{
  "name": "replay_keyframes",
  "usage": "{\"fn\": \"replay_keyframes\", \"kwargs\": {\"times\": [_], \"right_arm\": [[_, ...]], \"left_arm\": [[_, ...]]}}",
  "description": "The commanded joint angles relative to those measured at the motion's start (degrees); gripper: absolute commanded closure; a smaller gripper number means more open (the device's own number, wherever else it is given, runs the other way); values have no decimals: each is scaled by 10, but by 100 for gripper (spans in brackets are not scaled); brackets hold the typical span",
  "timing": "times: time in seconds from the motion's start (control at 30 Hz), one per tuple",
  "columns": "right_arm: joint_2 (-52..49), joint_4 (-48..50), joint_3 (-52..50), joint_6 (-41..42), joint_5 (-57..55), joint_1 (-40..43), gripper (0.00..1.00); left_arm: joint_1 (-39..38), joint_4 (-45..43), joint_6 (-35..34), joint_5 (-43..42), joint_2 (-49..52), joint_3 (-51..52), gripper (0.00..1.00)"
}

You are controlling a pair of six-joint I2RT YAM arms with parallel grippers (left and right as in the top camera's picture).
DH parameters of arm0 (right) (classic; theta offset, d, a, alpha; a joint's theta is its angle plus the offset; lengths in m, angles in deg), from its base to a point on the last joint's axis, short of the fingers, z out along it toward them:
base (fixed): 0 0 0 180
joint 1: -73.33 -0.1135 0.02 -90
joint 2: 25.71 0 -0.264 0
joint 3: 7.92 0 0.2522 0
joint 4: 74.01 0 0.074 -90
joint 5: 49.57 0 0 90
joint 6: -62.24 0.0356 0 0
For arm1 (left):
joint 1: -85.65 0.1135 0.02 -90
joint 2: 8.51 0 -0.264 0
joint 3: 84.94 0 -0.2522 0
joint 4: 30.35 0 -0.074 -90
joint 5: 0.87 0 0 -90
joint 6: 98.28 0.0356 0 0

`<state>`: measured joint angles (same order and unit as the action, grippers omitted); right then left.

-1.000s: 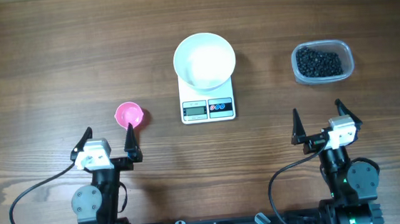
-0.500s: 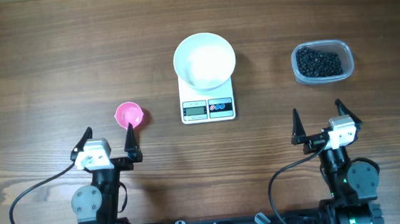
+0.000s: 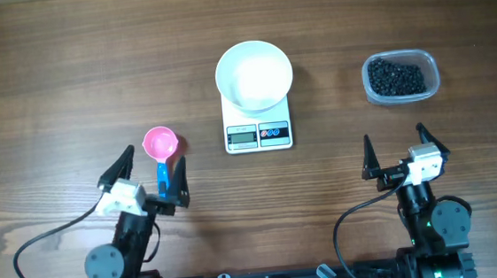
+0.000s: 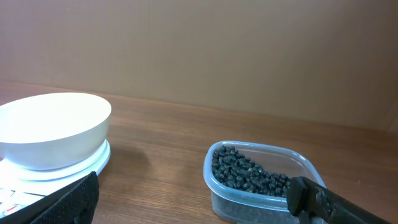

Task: Scoop item into bowl and weigh 150g on scale
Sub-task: 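Raise the left arm and move the left gripper over the pink scoop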

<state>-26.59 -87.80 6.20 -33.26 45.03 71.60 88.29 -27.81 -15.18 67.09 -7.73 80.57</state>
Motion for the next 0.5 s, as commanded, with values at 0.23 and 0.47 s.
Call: {"fn": "replay_keyframes", "kwargs": {"times": [0.23, 0.47], "right_arm": [[7, 1, -1, -5, -8, -3, 0], [7, 1, -1, -5, -8, -3, 0]], "left_arm": [[-3, 68, -90, -45, 11, -213, 0], [-3, 242, -90, -103, 135, -435, 0]]}}
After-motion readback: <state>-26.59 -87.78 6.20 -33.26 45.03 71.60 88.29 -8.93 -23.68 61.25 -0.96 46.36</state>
